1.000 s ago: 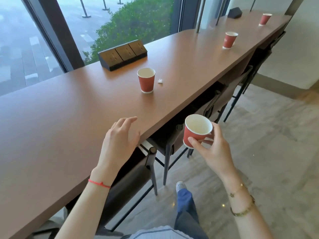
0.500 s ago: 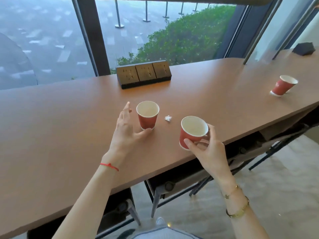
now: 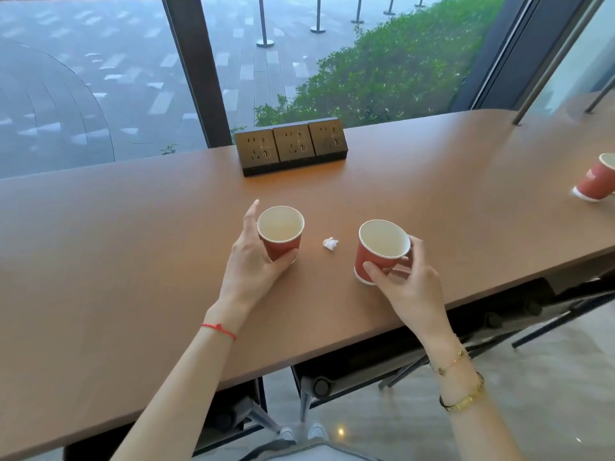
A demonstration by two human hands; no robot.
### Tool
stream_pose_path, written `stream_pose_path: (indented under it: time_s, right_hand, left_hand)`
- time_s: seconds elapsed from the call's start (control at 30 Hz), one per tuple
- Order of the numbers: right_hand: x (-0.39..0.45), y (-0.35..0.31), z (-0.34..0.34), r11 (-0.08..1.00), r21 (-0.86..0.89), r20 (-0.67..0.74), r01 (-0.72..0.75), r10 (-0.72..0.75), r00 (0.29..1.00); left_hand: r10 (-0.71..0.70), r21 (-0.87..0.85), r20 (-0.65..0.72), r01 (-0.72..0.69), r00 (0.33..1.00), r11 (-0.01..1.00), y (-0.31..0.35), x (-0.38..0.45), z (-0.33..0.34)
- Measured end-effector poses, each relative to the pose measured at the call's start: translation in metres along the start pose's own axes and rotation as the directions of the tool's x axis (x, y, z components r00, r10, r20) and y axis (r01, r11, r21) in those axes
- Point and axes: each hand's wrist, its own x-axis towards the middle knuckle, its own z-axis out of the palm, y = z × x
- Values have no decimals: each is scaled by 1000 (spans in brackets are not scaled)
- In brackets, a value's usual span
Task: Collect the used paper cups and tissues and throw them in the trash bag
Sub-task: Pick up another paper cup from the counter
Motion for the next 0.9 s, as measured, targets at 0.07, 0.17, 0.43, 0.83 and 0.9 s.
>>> stream_pose_path:
  time_s: [0.07,0.17,0.43,0.83,0.9]
  right_hand:
    - [1,2,-1,1000,0,-6,-1,1,1000]
    - [1,2,-2,1000,6,-7,-9,9,1000]
    - [3,7,-8,1000,17,-17,-10,10,1000]
    - [6,11,-20,1000,9,-34,-14,15,999]
    - [8,11,-19,1000,6,-31,-10,11,999]
  left_hand:
    - [-2,8,-15,2,1000,1000,-1,1,-4]
    - [-13,23,-11,14,1000,1000,0,1,-8]
    - [372,284,-180,-314,911,906,44,-23,-2]
    - [164,507,312,-310,936,804,49,5,86]
    - [151,515,253,-266,955,815,50,9,86]
